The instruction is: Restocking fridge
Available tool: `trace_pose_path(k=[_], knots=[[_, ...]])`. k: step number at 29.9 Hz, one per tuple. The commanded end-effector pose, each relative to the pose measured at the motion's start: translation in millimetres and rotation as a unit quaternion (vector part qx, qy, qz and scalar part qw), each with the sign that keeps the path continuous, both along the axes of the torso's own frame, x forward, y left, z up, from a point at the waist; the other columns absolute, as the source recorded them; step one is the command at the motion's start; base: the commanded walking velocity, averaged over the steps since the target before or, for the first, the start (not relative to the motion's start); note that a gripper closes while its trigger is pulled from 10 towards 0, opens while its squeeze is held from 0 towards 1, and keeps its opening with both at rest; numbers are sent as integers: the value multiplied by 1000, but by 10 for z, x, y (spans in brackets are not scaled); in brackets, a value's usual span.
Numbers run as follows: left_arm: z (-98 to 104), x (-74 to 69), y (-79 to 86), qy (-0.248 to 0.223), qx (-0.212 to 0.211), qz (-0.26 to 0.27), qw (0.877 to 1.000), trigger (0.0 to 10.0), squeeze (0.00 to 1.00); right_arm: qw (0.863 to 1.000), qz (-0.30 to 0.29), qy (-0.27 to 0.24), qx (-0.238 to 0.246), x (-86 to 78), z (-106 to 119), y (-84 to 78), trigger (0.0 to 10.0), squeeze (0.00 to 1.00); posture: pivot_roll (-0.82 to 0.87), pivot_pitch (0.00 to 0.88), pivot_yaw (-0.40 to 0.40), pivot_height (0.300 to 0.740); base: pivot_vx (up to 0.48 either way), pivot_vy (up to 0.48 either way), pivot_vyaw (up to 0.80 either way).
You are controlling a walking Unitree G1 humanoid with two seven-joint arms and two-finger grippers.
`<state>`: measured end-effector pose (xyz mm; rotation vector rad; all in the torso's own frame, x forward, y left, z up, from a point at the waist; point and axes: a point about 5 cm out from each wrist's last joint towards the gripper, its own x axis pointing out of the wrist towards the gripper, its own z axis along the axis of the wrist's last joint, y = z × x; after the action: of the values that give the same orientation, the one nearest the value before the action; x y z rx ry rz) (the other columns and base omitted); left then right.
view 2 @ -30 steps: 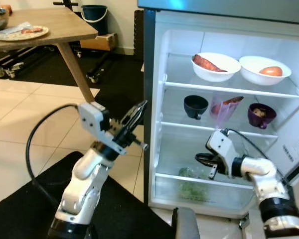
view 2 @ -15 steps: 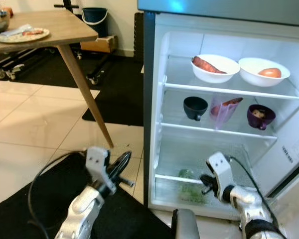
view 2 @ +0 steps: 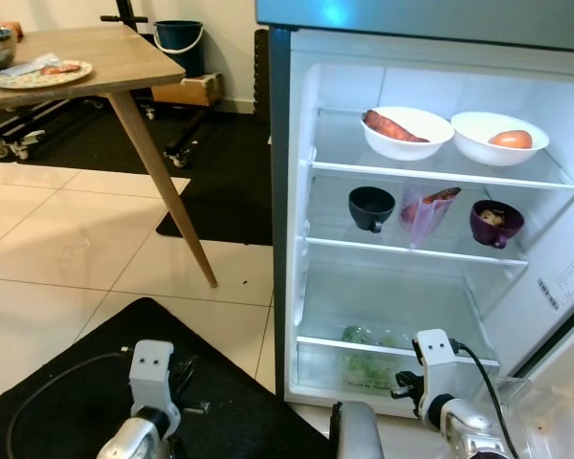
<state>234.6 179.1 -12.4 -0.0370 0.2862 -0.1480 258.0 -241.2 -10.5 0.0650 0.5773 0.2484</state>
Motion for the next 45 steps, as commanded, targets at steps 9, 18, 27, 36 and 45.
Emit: trace_pose_path(k=[9,18,27,36,45], knots=[[67,73,231,-28,38,43,998,10000,0,995,44,-50,73,84,71,261,10000,0,-69,4,-46,562,0,0,0],[78,107,204,-38,43,41,998,10000,0,993,61,-62,85,93,102,272,10000,0,-71,4,-46,607,0,0,0],[59,105,209,-38,46,45,997,10000,0,992,60,-78,82,136,159,243,10000,0,-72,2,-48,632,0,0,0],[96,147,199,-50,48,41,997,10000,0,990,53,-90,90,175,200,235,10000,0,-71,0,-44,632,0,0,0],[97,165,188,-49,51,38,997,10000,0,989,54,-94,97,173,207,231,10000,0,-71,0,-44,632,0,0,0]])
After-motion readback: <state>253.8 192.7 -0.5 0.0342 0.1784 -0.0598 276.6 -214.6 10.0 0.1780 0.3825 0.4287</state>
